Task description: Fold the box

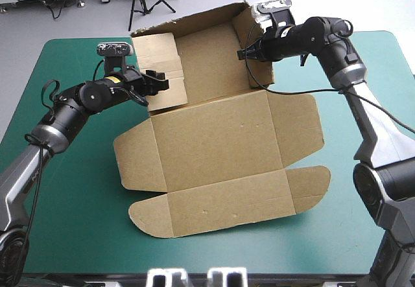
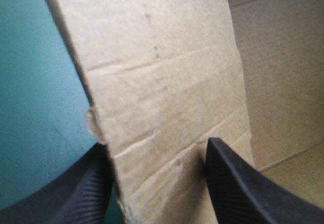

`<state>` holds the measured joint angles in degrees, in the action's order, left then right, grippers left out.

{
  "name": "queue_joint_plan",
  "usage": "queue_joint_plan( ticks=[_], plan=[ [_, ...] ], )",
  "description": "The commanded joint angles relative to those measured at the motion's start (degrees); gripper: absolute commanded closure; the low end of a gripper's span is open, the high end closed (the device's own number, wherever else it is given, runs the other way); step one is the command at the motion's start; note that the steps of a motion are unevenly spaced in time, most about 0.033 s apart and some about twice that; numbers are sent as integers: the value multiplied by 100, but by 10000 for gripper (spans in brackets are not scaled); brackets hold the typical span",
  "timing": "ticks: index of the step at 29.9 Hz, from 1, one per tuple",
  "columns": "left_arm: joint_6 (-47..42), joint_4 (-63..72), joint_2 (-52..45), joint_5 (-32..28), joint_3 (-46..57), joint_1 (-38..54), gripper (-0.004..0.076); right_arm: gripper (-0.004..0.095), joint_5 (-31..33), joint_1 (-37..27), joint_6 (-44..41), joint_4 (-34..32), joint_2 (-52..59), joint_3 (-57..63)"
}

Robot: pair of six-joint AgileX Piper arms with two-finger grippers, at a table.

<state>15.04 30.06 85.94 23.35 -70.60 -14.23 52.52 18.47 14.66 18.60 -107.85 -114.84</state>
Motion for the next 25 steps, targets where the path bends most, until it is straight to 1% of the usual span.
queue_joint_plan(
  ticks=[1, 3, 5, 8, 9, 11, 15, 18, 19, 21, 24, 25],
  plan=[
    [-313, 169, -228, -273, -191, -81, 337, 926, 133, 174, 249, 1317, 313, -169],
    [-551, 13, -191, -233, -191, -57, 339, 925, 233, 174, 295, 1442, 304, -169],
    [-882, -482, -117, 6, -191, -18, 350, 925, 321, 174, 332, 1457, 304, -169],
    [-1871, -1606, 9, 457, -191, -18, 377, 925, 342, 174, 357, 1517, 294, -169],
    [-2199, -1743, 38, 510, -191, -18, 377, 925, 342, 174, 407, 1587, 299, -169],
    [-2563, -1910, 91, 511, -191, -18, 377, 925, 356, 174, 513, 1784, 290, -169],
    [-2642, -1749, 102, 369, -191, -18, 377, 926, 344, 174, 540, 1793, 286, -169],
    [-2651, -1707, 102, 410, -191, -18, 378, 926, 309, 174, 495, 1538, 263, -169],
    [-2651, -1614, 92, 437, -191, -18, 391, 926, 309, 174, 423, 1358, 248, -169],
    [-2651, -1473, 92, 450, -191, -18, 498, 926, 309, 174, 199, 981, 202, -169],
    [-2469, -1446, 40, 450, -191, -29, 736, 926, 426, 174, -45, 360, 96, -169],
    [-2380, -1431, 14, 450, -191, -29, 726, 926, 542, 174, -72, 195, 70, -169]
  ],
)
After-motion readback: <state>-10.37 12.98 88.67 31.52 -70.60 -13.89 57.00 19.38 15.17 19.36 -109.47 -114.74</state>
